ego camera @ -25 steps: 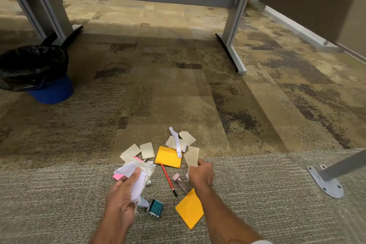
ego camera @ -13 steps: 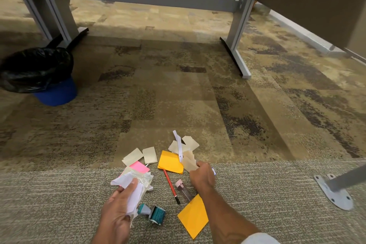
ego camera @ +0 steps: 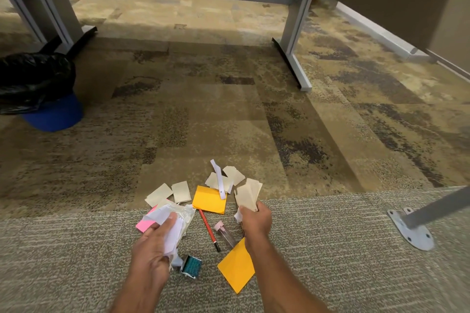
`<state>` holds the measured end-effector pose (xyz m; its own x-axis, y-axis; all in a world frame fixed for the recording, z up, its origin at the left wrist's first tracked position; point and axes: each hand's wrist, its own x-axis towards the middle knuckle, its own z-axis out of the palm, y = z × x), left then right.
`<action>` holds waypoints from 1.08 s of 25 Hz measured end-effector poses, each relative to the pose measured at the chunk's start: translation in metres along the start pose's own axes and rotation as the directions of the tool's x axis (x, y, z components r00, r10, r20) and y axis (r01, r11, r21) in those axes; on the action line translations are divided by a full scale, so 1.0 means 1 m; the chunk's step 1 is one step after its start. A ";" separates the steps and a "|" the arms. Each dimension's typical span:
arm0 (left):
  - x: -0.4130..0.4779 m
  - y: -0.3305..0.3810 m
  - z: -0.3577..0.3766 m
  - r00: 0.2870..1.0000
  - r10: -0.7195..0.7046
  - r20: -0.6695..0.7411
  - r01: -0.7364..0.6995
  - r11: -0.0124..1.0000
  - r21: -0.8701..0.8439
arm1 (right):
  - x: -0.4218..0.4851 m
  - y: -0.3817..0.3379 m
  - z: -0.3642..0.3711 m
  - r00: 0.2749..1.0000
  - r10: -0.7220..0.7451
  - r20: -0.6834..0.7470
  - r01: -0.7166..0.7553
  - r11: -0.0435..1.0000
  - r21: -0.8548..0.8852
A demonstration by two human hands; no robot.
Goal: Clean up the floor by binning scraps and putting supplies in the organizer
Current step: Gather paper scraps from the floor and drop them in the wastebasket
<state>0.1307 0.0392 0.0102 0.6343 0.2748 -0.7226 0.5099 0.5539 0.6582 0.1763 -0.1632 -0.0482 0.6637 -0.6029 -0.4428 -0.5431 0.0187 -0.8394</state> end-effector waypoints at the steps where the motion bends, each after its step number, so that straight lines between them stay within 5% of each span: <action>1: 0.000 0.000 0.003 1.000 0.006 -0.001 -0.006 1.000 -0.006 | -0.004 -0.003 -0.001 0.999 0.042 0.026 -0.045 0.991 0.124; 5: -0.001 0.005 0.014 0.999 0.046 -0.023 -0.047 0.999 -0.027 | -0.012 -0.034 -0.016 0.975 0.143 0.171 -0.203 0.888 0.413; 11: -0.039 0.017 0.018 0.985 0.155 -0.081 -0.161 0.984 -0.078 | -0.075 -0.078 -0.050 0.971 0.011 0.238 -0.122 0.881 0.457; 27: -0.310 0.206 -0.074 0.940 0.248 -0.235 -0.253 0.968 0.011 | -0.405 -0.268 -0.106 0.886 -0.030 0.463 -0.009 0.997 0.082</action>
<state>-0.0036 0.1261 0.3546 0.5862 0.5802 -0.5655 0.3397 0.4576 0.8217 -0.0019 -0.0086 0.3898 0.8424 -0.1655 -0.5128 -0.5051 0.0888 -0.8585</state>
